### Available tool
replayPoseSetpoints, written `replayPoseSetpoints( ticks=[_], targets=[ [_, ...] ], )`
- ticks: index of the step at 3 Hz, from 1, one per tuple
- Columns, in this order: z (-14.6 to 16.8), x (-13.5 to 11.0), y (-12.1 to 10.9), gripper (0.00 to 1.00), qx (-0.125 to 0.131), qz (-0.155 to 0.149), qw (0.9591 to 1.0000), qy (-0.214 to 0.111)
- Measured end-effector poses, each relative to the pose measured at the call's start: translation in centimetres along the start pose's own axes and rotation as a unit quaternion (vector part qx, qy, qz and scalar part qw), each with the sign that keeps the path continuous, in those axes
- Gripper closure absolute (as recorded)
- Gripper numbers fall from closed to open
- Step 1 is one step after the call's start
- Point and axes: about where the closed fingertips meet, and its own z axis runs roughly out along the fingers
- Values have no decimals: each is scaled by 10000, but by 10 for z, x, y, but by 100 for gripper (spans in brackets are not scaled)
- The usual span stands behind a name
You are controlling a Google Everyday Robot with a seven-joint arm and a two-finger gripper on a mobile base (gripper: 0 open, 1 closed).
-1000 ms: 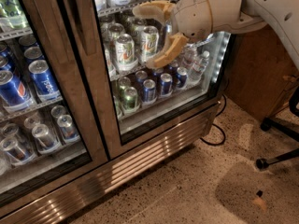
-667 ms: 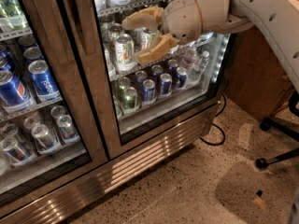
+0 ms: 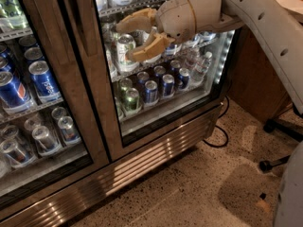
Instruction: Open right fridge door
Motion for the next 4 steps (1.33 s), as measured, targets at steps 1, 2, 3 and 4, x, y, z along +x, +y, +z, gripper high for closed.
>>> replayPoseSetpoints(
  ticks=[1, 2, 3, 4],
  targets=[
    [-5, -6, -13, 39, -2, -165, 9998, 113],
    [-7, -16, -31, 47, -41, -398, 9990, 187],
    [-1, -23, -45, 42, -149, -586, 9981, 134],
    [-1, -26, -43, 41, -173, -617, 9979, 116]
  ],
)
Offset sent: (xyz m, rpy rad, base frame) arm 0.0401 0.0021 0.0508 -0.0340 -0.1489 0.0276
